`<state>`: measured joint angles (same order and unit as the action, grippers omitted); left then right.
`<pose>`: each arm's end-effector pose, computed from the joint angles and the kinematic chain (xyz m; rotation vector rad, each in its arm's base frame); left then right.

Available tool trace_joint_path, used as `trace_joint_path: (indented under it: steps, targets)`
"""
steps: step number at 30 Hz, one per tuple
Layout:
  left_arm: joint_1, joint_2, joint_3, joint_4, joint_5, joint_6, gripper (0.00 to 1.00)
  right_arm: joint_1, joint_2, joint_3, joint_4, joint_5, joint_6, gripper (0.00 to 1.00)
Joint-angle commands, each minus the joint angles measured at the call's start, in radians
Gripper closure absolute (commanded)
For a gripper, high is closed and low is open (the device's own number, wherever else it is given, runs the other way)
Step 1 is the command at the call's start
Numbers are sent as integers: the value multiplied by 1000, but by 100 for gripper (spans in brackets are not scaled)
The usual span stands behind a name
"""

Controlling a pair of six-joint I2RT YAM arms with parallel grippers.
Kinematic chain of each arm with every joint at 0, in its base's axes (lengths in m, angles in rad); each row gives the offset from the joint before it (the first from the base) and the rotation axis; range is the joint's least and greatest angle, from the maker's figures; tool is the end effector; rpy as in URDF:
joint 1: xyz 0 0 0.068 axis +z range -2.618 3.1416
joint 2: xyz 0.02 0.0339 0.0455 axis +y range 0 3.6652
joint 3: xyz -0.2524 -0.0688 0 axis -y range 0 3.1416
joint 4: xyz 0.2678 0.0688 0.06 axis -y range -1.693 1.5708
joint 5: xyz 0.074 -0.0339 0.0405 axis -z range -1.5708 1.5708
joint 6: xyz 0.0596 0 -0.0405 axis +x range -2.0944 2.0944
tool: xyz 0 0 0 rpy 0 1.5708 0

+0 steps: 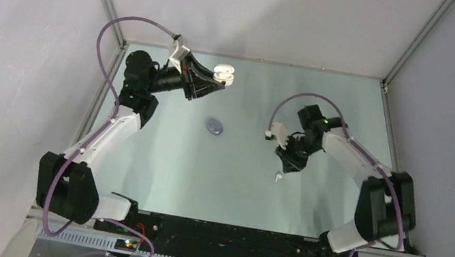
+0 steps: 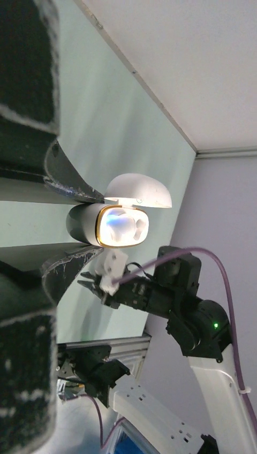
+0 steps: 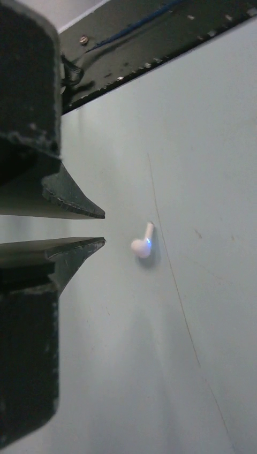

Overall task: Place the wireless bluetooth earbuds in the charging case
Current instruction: Pick up the right earbud from the center of the board.

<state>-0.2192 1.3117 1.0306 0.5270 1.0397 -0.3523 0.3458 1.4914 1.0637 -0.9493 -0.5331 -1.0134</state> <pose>0.3112 -0.1220 0.3662 0.8339 1.3111 -1.1406 0.2651 0.1277 0.1856 -1.7669 2.0718 0.6155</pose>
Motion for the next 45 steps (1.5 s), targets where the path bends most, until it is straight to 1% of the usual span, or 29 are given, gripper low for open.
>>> trace_joint_path:
  steps: [1,2,4,5,6,7,8,9,11,13,19,23,29,38,45]
  targets:
    - [6,-47,23,-140,-32,123,100,97,172,193,-4,250,477,78]
    - [7,-49,26,-173,-40,136,100,119,203,212,-24,257,613,75]
    - [9,-55,26,-195,-46,159,100,154,188,208,-35,279,732,71]
    - [10,-57,23,-198,-46,162,100,162,185,203,-45,282,764,70]
    - [10,-59,23,-204,-47,163,100,165,192,211,-53,293,837,63]
    - [10,-60,24,-208,-47,164,100,159,204,220,-75,303,877,60]
    - [10,-60,24,-214,-48,168,100,126,231,242,-86,277,930,57]
    - [11,-62,25,-217,-49,170,100,107,243,252,-101,268,959,57]
    - [11,-65,28,-233,-56,177,100,50,281,280,-122,246,1075,57]
    - [10,-70,28,-250,-63,186,100,11,327,306,-158,247,1128,58]
    - [9,-86,26,-318,-72,228,100,-1,424,322,-201,242,1188,60]
    - [9,-92,24,-359,-75,247,100,-3,481,367,-209,241,1222,61]
    - [10,-86,26,-380,-79,257,100,-4,554,429,-229,257,1245,61]
    - [11,-64,56,-403,-80,276,100,4,582,416,-247,275,1264,60]
    - [11,-61,54,-404,-80,279,100,14,587,382,-245,251,1265,60]
